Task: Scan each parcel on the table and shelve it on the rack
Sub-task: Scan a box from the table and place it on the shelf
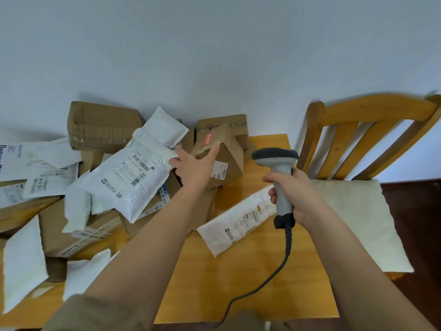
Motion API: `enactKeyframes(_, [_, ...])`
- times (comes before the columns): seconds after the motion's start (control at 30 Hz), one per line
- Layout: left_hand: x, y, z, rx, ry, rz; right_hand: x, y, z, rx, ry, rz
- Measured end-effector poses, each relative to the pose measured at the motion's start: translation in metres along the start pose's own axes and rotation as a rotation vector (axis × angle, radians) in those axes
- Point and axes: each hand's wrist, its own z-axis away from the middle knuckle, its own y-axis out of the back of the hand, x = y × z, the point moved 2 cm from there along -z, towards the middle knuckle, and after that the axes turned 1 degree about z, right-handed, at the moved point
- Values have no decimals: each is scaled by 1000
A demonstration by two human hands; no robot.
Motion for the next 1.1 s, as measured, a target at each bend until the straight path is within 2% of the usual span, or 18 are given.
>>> enactKeyframes(0.23, [-14,-44,-21,-280,128,-324,9,12,-11,49,-14,40])
enactKeyframes(0.4, [-25,-69,-18,-404,236,-65,12,21,-20,73,-24,13])
enactKeyframes(0.57, [-36,-60,-22,-365,293,103,15,23,-28,97,-29,-3])
enactKeyframes(0.77, [-38,-52,-20,-336,332,186,15,3,-43,10,3,-26])
enactKeyframes(1.0, [-46,-49,-14,-448,372,249,37,-19,-76,-51,-70,-133])
enactKeyframes(1.1, [-41,-43,-7,-463,341,274,44,-22,-75,-45,-31,-94])
